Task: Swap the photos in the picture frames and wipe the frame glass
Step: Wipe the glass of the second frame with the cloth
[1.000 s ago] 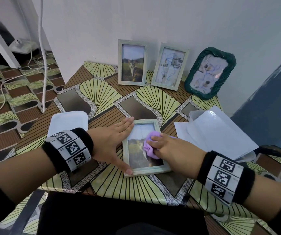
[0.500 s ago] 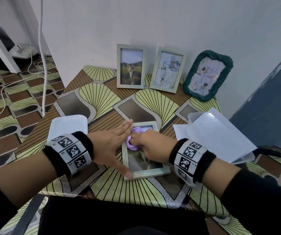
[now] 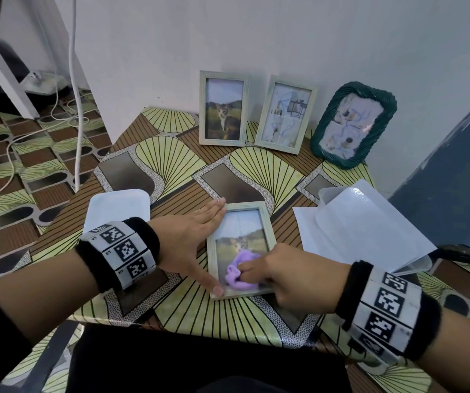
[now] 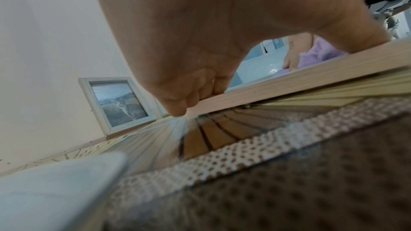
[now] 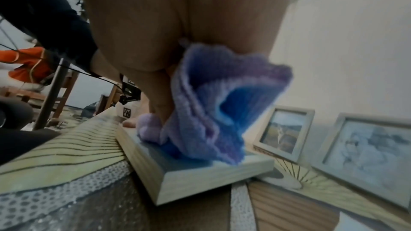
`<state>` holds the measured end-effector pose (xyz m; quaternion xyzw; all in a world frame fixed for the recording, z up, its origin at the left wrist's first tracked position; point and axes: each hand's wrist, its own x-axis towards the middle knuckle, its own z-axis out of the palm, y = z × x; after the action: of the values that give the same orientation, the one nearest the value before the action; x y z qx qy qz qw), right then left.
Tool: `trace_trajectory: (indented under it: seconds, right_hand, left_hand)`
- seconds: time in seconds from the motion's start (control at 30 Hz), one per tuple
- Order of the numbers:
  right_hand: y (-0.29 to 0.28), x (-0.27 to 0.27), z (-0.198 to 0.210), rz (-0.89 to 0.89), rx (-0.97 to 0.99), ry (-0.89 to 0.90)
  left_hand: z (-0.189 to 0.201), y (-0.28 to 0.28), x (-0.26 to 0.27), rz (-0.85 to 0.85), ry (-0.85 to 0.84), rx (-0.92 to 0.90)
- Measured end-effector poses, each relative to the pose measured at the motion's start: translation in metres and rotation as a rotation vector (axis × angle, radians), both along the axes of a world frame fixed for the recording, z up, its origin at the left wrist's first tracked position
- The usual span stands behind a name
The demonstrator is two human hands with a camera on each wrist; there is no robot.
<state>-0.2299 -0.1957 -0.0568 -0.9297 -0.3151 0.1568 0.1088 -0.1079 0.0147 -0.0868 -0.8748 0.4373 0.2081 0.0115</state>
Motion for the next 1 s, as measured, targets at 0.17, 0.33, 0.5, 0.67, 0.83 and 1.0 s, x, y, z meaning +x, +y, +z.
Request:
trace_trajectory:
  seconds: [0.17,0.33,0.5,0.67,0.83,1.0]
  right_hand:
    - [-0.004,-0.004,0.005,-0.029,-0.204,-0.046]
    - [-0.001,0.01,-0.007,-0.099,-0.277,-0.082]
    - [0.005,0.034,-0.006,-0.103,-0.3,-0.182]
    - [0.018,0.064,-0.006,-0.129,-0.402,-0.191]
    - [0.012,0.064,-0.008,-0.132,-0.258,-0.098]
    - [0.03,0.053,-0.012,-0.096,-0.165,-0.037]
  left_hand:
    - [0.0,0.0,0.0,0.002,0.009,0.004]
    - [0.001,0.0,-0.001,0.004,0.024,0.007]
    - [0.001,0.0,-0.001,0.002,0.033,0.014]
    - [0.0,-0.002,0.0,0.006,0.041,0.027]
    - [0.0,-0.002,0.002,-0.005,0.039,0.014]
    - [0.0,0.0,0.001,-0.01,0.034,0.003]
